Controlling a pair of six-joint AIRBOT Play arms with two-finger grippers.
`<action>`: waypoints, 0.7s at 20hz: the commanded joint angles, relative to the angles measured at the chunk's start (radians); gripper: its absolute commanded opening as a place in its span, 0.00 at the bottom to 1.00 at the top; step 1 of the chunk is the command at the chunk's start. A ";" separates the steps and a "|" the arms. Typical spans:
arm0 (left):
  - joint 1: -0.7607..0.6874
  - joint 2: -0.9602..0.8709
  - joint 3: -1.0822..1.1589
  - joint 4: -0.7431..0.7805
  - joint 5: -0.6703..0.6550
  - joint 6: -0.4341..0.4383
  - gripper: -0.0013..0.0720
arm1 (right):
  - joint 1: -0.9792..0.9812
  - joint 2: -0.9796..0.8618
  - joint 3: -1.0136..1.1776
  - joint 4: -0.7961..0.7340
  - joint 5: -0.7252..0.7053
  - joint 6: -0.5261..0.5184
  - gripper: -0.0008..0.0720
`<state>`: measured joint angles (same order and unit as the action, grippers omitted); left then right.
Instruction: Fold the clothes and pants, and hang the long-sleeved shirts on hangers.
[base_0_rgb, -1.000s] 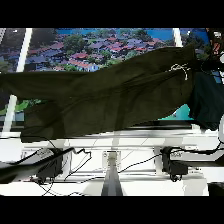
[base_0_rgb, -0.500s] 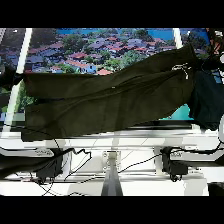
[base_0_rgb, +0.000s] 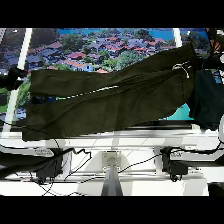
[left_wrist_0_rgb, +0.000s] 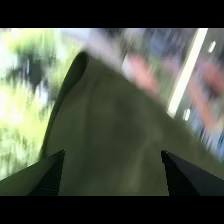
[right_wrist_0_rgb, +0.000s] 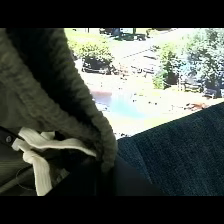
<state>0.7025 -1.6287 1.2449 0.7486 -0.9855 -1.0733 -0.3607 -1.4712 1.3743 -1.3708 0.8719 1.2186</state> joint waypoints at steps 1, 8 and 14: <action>0.033 -0.002 0.000 0.232 -0.183 -0.066 0.96 | 0.000 -0.001 0.000 0.010 -0.001 0.000 0.06; -0.016 -0.044 -0.001 0.227 -0.055 -0.064 0.79 | 0.000 -0.001 0.000 0.010 -0.001 0.001 0.06; -0.082 -0.050 -0.001 0.156 0.080 -0.064 0.64 | 0.000 -0.001 0.000 0.010 0.000 0.000 0.06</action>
<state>0.6468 -1.6745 1.2446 0.9291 -0.9592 -1.1370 -0.3611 -1.4712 1.3743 -1.3613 0.8711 1.2186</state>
